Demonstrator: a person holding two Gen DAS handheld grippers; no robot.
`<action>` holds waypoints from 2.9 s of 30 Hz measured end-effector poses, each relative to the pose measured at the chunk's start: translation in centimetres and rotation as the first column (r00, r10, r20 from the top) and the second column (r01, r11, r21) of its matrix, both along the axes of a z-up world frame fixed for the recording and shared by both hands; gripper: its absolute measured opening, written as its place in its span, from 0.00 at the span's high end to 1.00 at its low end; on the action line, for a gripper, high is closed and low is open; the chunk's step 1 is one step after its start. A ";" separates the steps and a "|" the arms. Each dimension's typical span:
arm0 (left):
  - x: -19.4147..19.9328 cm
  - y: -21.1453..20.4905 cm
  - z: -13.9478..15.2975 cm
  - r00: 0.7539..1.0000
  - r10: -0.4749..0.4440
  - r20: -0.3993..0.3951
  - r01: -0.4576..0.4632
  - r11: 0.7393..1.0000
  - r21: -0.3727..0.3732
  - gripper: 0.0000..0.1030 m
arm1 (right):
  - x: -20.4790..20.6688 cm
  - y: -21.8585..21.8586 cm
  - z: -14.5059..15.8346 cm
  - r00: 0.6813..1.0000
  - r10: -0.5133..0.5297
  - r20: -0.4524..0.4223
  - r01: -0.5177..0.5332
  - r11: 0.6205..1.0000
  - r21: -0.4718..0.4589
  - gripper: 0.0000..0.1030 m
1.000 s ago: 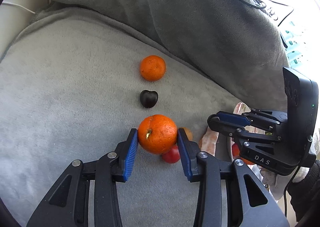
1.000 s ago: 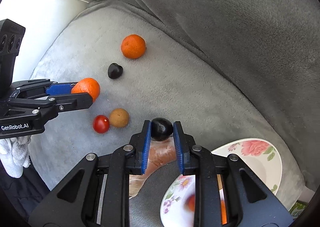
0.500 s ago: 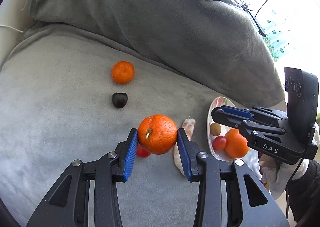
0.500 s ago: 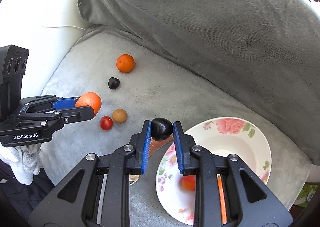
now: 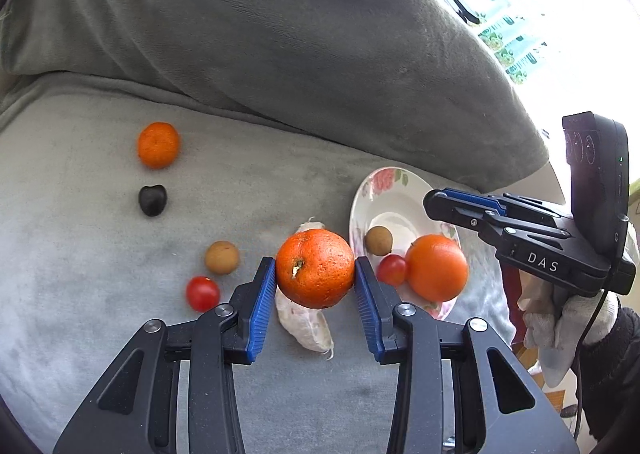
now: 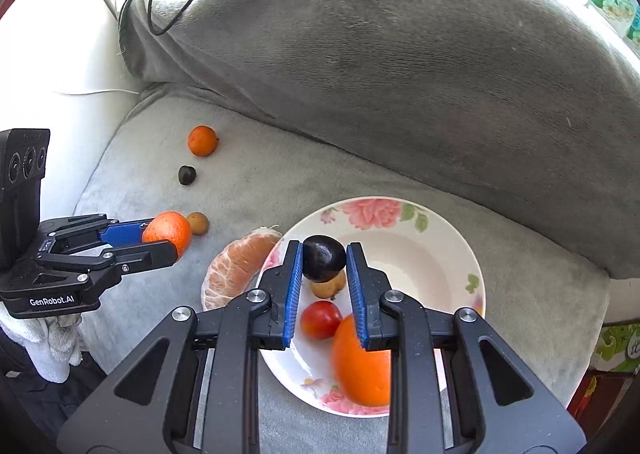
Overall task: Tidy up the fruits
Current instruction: 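Carry the tangerine with the left gripper while the right gripper carries the plum into the bowl, then open both grippers to drop the tangerine and plum into the bowl, then withdraw both grippers from the bowl toward the loose fruits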
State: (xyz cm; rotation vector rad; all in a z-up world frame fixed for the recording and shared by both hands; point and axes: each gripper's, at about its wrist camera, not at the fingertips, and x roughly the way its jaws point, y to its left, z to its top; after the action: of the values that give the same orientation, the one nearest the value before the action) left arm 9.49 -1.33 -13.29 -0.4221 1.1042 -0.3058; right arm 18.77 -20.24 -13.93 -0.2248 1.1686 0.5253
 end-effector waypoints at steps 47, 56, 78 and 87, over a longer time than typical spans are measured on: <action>0.6 -11.2 -1.2 0.971 -0.236 -0.042 0.238 0.969 0.060 0.63 | 2.3 -6.1 -1.8 0.984 -0.175 -0.044 0.176 0.984 0.019 0.77; 0.6 -11.6 -1.1 0.970 -0.242 -0.032 0.244 0.966 0.081 0.60 | 2.1 -6.6 -1.5 0.979 -0.197 -0.043 0.199 0.979 0.036 0.59; 0.3 -12.6 -0.7 0.966 -0.257 -0.012 0.254 0.946 0.201 0.33 | 2.1 -7.3 -0.8 0.970 -0.241 -0.030 0.242 0.968 0.060 0.25; -0.3 -11.3 -0.4 0.972 -0.236 0.005 0.229 0.947 0.226 0.33 | 1.7 -7.3 0.0 0.967 -0.255 -0.021 0.256 0.962 0.094 0.24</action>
State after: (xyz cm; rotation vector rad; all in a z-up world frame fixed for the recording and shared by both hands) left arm 9.15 -12.60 -13.72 -0.0845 1.1444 -0.3889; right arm 20.49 -27.57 -13.97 0.0121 1.1573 0.3537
